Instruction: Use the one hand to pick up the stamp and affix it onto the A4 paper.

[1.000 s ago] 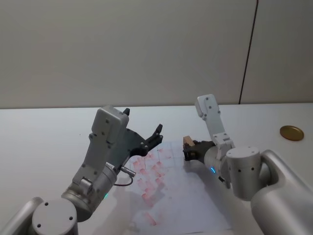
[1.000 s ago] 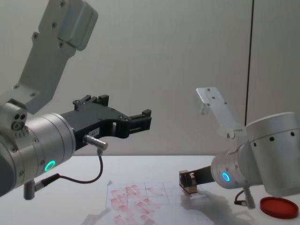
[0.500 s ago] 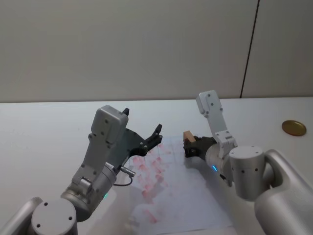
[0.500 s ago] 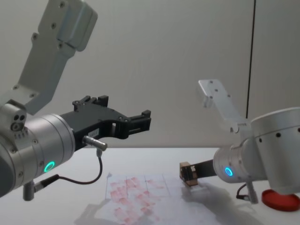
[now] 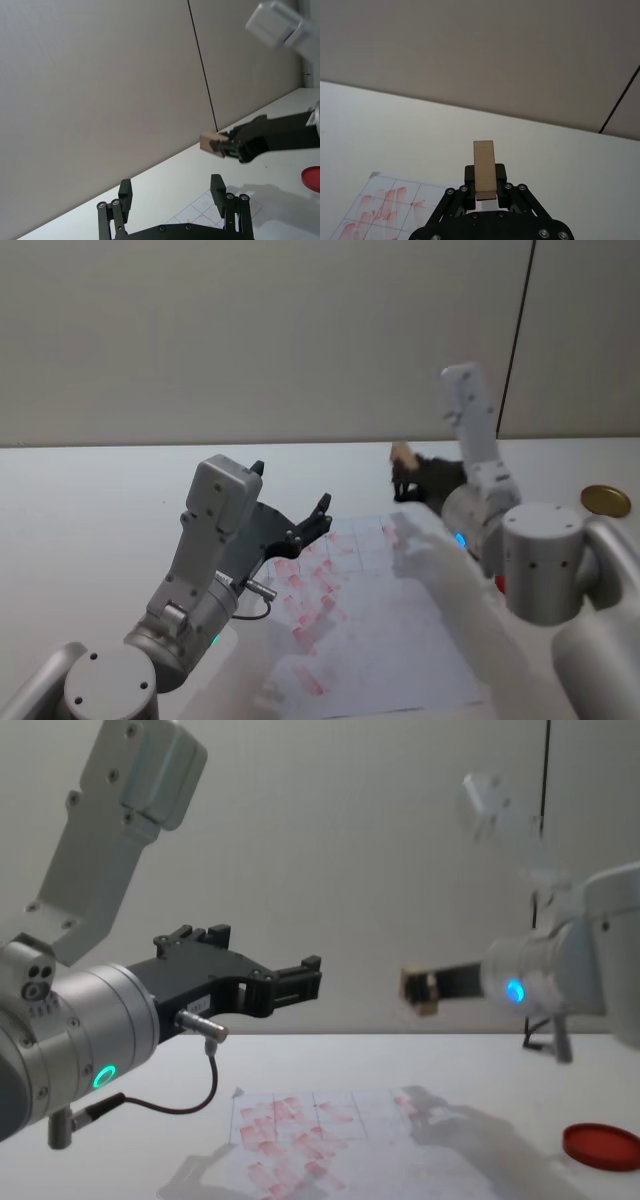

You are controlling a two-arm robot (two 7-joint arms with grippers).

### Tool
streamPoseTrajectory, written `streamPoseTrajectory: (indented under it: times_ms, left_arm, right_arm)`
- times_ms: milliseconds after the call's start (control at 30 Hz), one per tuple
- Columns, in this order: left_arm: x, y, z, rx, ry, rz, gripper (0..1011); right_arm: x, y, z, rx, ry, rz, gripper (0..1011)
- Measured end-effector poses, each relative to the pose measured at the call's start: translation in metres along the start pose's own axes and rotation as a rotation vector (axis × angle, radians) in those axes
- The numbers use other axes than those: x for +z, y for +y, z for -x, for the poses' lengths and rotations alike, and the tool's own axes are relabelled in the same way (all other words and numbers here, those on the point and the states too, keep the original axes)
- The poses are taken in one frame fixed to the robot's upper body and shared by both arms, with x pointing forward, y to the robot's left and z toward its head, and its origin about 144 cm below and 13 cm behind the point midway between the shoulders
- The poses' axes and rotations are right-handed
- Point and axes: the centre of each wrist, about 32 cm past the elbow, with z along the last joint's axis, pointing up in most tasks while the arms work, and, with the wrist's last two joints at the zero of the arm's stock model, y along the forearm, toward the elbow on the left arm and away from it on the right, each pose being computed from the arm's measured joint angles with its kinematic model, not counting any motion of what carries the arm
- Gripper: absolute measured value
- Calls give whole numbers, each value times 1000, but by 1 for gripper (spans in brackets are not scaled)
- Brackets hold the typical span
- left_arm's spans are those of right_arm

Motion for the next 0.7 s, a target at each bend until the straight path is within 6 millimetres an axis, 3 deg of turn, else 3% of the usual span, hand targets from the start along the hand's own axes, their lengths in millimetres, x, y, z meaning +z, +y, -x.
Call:
streamPoseTrajectory:
  times_ms: [300, 700]
  left_arm:
    - [0, 0, 0, 0, 0, 0, 993]
    - [0, 0, 0, 0, 0, 0, 993]
  right_arm:
    - [10, -21, -12, -50, 43, -64, 213]
    - [-9, -47, -31, -103, 104, -29, 213]
